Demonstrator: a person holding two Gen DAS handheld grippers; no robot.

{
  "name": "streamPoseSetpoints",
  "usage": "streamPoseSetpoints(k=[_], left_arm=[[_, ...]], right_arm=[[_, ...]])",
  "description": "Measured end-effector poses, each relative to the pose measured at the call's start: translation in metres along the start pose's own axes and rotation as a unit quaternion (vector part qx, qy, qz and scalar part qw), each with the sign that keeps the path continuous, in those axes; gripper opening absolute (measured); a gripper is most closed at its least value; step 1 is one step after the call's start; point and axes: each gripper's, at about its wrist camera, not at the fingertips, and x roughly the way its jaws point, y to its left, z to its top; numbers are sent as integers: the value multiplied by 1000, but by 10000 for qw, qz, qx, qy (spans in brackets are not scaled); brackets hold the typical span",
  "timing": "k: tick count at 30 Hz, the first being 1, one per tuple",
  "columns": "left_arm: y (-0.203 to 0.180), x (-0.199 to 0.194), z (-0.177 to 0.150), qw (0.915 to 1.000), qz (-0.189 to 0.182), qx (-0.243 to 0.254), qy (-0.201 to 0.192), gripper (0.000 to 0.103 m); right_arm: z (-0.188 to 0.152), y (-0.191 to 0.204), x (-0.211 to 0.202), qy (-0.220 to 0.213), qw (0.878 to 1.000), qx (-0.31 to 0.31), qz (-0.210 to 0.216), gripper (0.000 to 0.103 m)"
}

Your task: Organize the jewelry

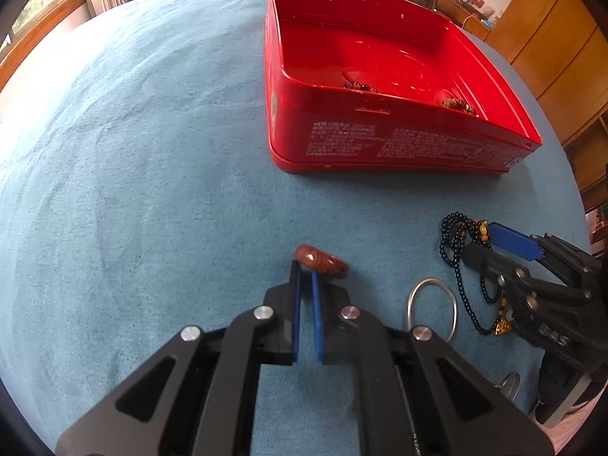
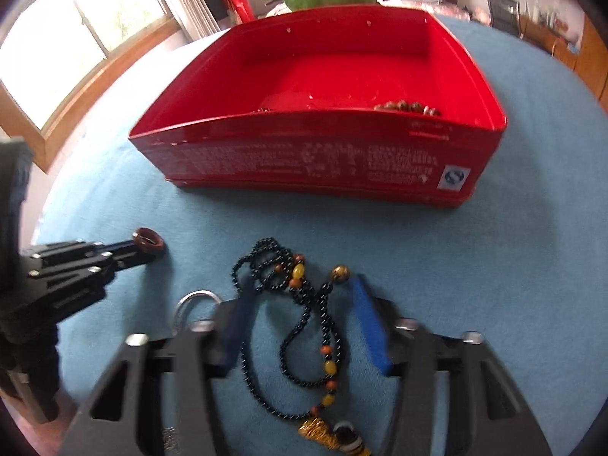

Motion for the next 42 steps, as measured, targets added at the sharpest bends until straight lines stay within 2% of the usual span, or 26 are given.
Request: streamPoseSetpoints(k=[1,5,8,18,20,23,29,33,37,42], left_arm=[[0,0,0,10000,-18,-15,-9,4],[5,-1,0,9999,-114,-92,-64,0],[10,-5,2,9994,-263,-199,-127,0],[14,-39,-2,9972,-476,-220,-538,0],[12,-41,-3,9974,-444,-183,-534,0],[13,-35,-4,9988,-315,-158,-330,0],[18,-15,-1,9998,47,-182,-25,7],[18,-16,0,9996,228,-145,-78,32],[19,-16,2,9997,183,-130,-86,34],[16,-8,1,9997,243,-60,-21,31]], right_arm=[[0,2,1,-13,10000,-54,-63,18],[-1,0,0,-59,10000,-71,1,11],[-1,-3,-8,-137,9998,-32,147,11],[-1,-14,-65,-823,9949,73,571,11],[2,-13,-70,-903,9943,43,566,11],[-5,-12,-71,-914,9942,14,563,11],[-2,-8,-64,-812,9952,-39,543,11],[-3,-11,-63,-784,9954,-5,550,11],[0,-13,-59,-757,9956,19,557,11],[0,-14,-58,-744,9955,64,580,11]])
